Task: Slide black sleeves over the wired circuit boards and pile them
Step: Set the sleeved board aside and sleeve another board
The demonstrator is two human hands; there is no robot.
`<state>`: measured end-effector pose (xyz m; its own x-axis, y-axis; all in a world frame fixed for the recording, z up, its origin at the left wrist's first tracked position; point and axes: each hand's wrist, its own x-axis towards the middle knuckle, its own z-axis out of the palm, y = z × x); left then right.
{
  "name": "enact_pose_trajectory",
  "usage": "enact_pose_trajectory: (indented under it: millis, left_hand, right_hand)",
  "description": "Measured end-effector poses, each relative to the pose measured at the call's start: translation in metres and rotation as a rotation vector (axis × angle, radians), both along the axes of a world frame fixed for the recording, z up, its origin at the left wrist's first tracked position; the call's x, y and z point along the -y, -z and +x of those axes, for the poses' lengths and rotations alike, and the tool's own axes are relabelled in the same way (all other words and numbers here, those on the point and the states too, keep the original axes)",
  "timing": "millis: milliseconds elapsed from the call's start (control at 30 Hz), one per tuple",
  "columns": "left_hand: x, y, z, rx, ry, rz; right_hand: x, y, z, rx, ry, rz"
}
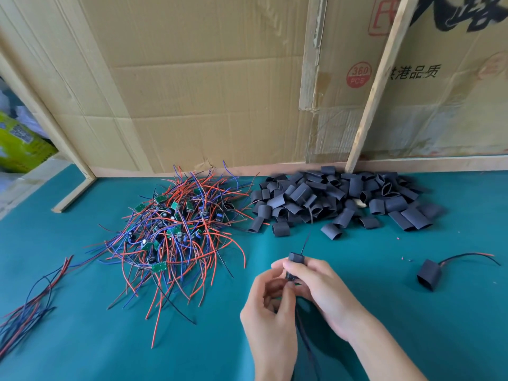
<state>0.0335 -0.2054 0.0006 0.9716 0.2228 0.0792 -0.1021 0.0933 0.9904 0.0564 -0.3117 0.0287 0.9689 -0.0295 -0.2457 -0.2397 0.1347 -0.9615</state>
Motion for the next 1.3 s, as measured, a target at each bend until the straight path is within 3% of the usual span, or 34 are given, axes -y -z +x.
enact_pose_trajectory:
  millis: [133,400,500,567,633,700,833,1300]
  left_hand:
    - [0.001,0.002,0.000,0.020,-0.057,-0.051]
    - [0.002,0.003,-0.001,0.063,-0.095,0.058]
    - [0.001,0.003,0.002,0.029,-0.062,0.048]
    - [0.001,0.005,0.003,0.012,-0.040,0.084]
    - [0.003,0.006,0.002,0.010,0.009,0.152]
    - [0.004,0.006,-0.001,0.022,0.091,0.297]
    - [0.006,0.001,-0.003,0.045,0.152,0.457]
    - [0.005,-0.004,-0.004,0.025,0.132,0.460]
  right_hand:
    - [0.000,-0.003,-0.002,-0.002,-0.100,-0.024]
    - [0.007,-0.006,-0.007,0.113,-0.353,-0.192]
    - [0.019,-0.006,-0.003,0.152,-0.188,-0.142]
    - [0.033,-0.002,0.000,0.214,0.138,-0.377]
    - [0.049,0.005,0.002,0.265,0.363,-0.865]
    - [0.065,0.016,0.005,0.227,0.325,-1.222]
    - [0.072,0.032,0.013,-0.028,0.116,-1.525]
    - [0.070,0.030,0.018,0.032,0.188,-1.451]
